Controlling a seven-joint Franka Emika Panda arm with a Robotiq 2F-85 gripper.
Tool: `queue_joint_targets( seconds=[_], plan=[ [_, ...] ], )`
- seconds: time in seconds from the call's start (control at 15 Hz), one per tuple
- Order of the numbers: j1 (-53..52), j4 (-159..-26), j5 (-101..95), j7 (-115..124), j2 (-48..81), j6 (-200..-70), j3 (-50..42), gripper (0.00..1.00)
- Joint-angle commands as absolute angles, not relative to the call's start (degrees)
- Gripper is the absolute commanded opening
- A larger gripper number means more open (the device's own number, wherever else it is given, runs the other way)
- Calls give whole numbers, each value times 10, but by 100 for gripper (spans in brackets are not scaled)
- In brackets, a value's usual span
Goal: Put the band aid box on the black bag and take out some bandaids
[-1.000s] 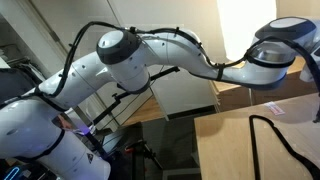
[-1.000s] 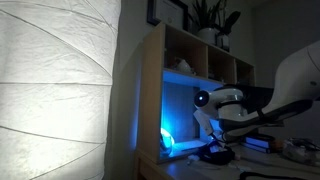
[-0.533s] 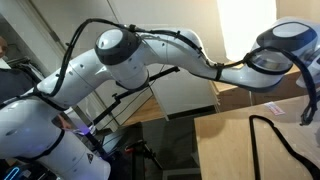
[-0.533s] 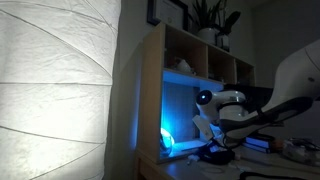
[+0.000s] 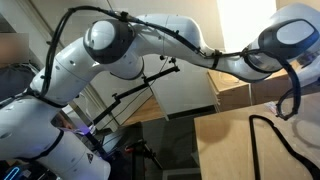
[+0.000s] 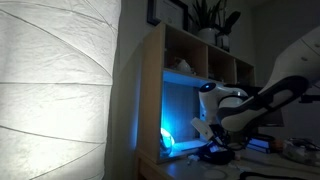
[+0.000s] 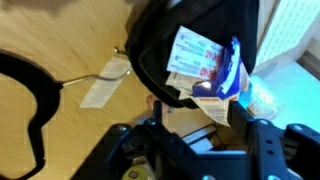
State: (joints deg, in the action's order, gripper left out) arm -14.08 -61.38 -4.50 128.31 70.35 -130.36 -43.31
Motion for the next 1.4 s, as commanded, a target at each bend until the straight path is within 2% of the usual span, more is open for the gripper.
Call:
queue_joint_targets(
  seconds=[0.0, 0.33, 0.53, 1.33],
  plan=[
    [-91, -647, -53, 1222, 632, -1293, -324, 99],
    [-10, -641, -32, 1153, 596, -1236, -189, 100],
    [22, -624, -11, 1133, 594, -1186, -138, 100],
    [61, -539, 2, 1159, 646, -1194, -121, 100]
  ],
)
